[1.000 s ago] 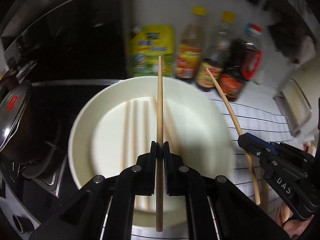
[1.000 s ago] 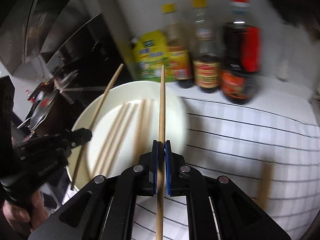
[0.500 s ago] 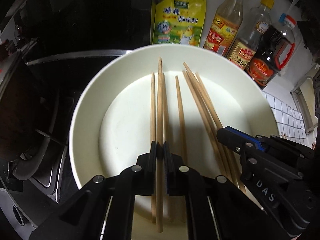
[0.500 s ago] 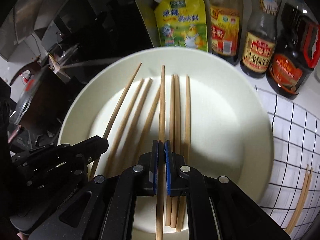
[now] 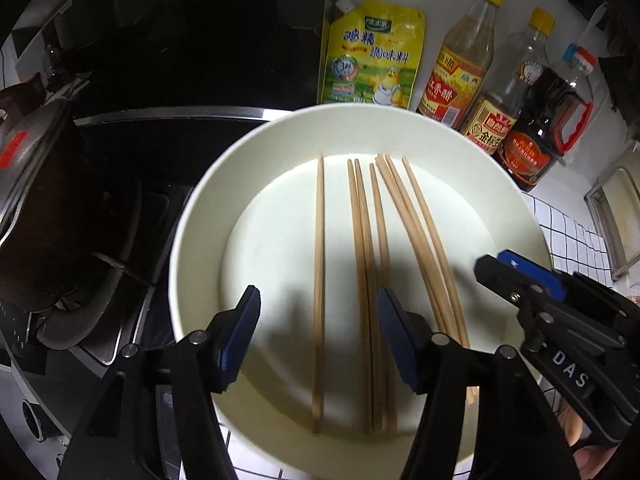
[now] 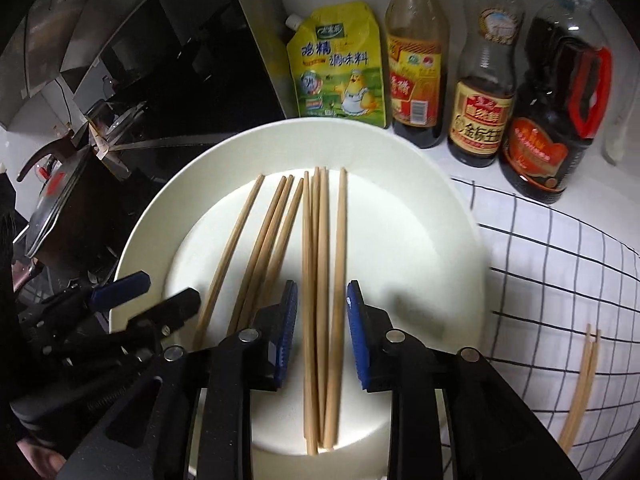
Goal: Organize utensils
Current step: 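Carry both chopsticks into the white bowl and open both tools, then lift both open tools out of the bowl back to the chopstick bundle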
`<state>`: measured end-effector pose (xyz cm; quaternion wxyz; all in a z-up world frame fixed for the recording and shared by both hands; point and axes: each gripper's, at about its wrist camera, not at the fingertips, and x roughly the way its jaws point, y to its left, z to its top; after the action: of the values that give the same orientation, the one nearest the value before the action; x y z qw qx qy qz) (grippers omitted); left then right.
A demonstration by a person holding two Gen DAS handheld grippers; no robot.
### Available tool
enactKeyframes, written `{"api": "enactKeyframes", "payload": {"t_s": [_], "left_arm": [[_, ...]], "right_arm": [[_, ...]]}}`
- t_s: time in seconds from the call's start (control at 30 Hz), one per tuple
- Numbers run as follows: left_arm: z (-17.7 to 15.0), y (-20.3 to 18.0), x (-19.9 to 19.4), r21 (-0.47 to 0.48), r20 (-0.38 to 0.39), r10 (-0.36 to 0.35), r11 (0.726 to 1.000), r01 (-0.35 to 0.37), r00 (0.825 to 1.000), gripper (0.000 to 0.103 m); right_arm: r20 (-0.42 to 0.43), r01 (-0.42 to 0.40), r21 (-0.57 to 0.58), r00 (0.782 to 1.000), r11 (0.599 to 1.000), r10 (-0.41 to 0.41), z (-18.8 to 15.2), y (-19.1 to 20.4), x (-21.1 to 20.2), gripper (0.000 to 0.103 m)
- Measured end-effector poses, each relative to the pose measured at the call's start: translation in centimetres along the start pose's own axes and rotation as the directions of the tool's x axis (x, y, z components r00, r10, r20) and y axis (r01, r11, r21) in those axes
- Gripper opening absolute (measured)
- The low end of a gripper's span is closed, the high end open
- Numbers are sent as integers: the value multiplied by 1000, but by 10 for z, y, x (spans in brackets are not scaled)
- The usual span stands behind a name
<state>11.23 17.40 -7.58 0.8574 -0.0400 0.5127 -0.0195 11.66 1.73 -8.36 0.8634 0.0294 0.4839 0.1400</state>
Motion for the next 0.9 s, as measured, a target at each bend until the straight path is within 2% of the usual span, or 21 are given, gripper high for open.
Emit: {"api": "enactKeyframes", "payload": {"t_s": [0.27, 0.37, 0.53, 0.9], "left_arm": [[-8, -6, -29, -6, 33, 9, 1000, -9, 999, 64], [-13, -12, -39, -1, 45, 10, 1000, -10, 999, 64], [-21, -24, -54, 10, 61, 7, 1000, -8, 998, 66], [-36, -61, -79, 62, 92, -25, 998, 20, 995, 67]], "right_arm": [[16, -9, 1, 1000, 1000, 9, -18, -4, -31, 25], [24, -11, 7, 1000, 1000, 11, -24, -7, -41, 29], [43, -12, 14, 999, 1000, 11, -34, -13, -61, 30], [102, 29, 56, 994, 998, -35, -56, -42, -108, 38]]}}
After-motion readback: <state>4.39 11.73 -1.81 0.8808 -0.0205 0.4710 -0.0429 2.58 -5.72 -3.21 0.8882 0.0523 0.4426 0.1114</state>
